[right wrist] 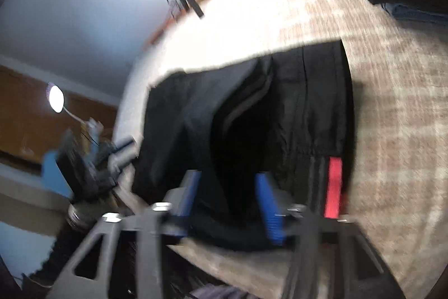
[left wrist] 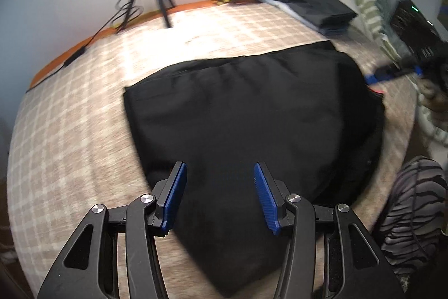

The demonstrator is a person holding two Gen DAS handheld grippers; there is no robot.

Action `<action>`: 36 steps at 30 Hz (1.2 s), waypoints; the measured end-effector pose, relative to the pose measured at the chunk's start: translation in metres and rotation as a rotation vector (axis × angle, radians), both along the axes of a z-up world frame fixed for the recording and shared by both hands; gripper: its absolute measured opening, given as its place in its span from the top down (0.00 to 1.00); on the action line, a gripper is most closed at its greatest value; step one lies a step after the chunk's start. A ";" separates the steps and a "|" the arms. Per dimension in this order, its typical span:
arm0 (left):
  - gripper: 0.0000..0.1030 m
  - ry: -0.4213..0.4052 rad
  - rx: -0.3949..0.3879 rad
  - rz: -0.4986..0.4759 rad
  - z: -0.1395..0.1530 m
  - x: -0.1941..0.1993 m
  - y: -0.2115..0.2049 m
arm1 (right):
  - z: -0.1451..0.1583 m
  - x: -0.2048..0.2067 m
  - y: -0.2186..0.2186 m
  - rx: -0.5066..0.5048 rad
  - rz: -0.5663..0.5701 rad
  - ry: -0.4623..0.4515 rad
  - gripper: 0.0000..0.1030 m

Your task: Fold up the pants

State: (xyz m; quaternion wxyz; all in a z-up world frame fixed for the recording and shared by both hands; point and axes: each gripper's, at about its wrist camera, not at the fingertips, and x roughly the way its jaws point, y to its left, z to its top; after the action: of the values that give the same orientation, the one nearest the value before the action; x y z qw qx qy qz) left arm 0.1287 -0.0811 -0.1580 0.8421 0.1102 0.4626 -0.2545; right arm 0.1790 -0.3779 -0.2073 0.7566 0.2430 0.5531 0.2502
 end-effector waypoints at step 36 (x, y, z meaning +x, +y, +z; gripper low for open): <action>0.53 0.099 -0.014 -0.245 -0.036 -0.005 -0.118 | -0.017 0.036 -0.002 0.046 -0.029 0.055 0.55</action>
State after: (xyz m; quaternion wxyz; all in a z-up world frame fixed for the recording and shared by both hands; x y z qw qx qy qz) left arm 0.1240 -0.1989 -0.1943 0.7817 0.1473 0.4847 -0.3638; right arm 0.2152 -0.3798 -0.2243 0.7387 0.2751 0.5644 0.2452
